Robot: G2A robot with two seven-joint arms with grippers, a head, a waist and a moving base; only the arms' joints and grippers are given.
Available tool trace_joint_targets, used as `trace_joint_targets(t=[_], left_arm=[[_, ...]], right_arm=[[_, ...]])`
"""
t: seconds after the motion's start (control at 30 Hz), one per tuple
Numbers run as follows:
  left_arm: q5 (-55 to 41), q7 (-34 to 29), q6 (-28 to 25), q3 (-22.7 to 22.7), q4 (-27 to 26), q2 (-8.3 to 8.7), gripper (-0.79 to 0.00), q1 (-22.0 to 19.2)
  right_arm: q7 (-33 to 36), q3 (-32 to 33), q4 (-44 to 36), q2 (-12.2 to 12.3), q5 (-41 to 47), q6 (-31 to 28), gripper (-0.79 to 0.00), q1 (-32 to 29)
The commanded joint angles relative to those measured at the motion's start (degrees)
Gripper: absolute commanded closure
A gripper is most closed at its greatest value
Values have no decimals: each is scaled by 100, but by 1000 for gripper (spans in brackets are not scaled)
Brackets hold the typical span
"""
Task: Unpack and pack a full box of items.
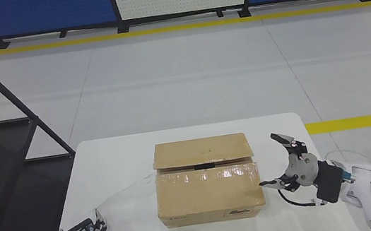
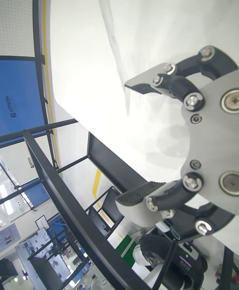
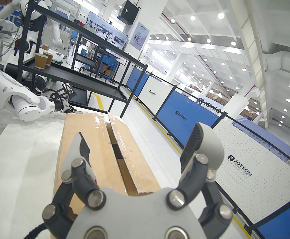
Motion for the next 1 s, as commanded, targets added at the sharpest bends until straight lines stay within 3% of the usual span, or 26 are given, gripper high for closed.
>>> trace_joint_targets(t=[0.0,0.47,0.7,0.83,0.97], left_arm=[[22,-1,41,-58,-108,3,-785,113],[-97,-36,-25,-368,-419,0,-785,375],[-149,397,-203,-411,-1114,-18,-785,802],[-148,913,-540,-572,-1742,2,-785,1229],[24,1440,-1465,-847,-2347,79,-785,1707]], right_arm=[[0,0,0,0,0,0,-785,0],[0,0,0,0,0,0,-785,0],[0,0,0,0,0,0,-785,0],[0,0,0,0,0,0,-785,0],[154,-23,-122,-3,48,26,-785,-65]])
